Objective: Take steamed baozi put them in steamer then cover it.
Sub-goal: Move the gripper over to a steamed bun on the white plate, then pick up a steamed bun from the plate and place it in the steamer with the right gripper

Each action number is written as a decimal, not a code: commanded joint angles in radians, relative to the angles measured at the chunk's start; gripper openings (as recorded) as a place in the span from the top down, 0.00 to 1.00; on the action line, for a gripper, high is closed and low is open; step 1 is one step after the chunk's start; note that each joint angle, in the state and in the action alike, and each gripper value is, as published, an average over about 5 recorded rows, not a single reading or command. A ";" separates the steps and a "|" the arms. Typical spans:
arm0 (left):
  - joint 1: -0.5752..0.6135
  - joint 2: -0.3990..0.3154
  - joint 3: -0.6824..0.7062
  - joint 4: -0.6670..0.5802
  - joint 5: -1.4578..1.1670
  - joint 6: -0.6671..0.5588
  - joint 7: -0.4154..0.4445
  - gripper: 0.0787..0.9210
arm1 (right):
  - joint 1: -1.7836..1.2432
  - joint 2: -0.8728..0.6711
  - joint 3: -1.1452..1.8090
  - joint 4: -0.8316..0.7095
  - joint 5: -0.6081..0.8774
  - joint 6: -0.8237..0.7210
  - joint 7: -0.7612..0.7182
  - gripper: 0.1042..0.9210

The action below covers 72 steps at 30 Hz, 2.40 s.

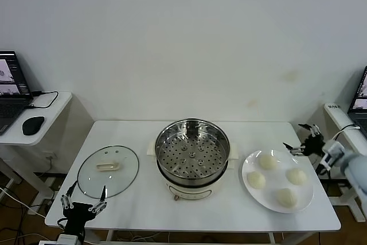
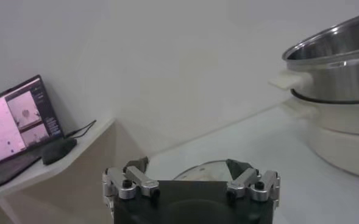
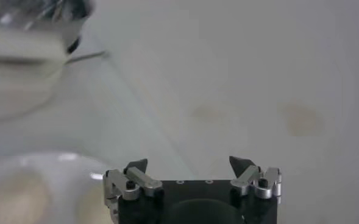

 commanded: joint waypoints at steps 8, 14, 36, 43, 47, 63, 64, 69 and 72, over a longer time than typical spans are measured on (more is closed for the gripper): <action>0.025 -0.034 -0.017 -0.035 0.010 0.008 0.007 0.12 | 0.698 0.018 -0.816 -0.415 -0.389 0.190 -0.492 0.12; 0.044 -0.043 -0.025 -0.039 0.015 0.006 0.009 0.12 | 0.713 0.159 -0.813 -0.555 -0.451 0.228 -0.479 0.12; 0.059 -0.055 -0.039 -0.039 0.028 0.007 0.012 0.12 | 0.684 0.273 -0.735 -0.698 -0.537 0.271 -0.395 0.12; 0.054 -0.053 -0.038 -0.033 0.027 0.007 0.012 0.12 | 0.686 0.281 -0.734 -0.709 -0.516 0.258 -0.382 0.16; 0.049 -0.051 -0.036 -0.022 0.027 0.006 0.010 0.12 | 0.686 0.285 -0.735 -0.713 -0.507 0.253 -0.382 0.27; 0.040 -0.054 -0.025 -0.033 0.027 0.007 0.007 0.12 | 0.778 0.135 -0.801 -0.481 -0.279 0.192 -0.466 0.35; 0.039 -0.054 -0.024 -0.033 0.027 0.007 0.006 0.12 | 0.800 0.118 -0.821 -0.456 -0.238 0.185 -0.473 0.35; 0.037 -0.056 -0.021 -0.035 0.027 0.006 0.000 0.12 | 0.981 0.085 -0.959 -0.385 -0.067 0.168 -0.512 0.35; 0.040 -0.055 -0.023 -0.044 0.026 0.006 -0.004 0.12 | 1.172 0.143 -1.086 -0.422 0.035 0.195 -0.547 0.35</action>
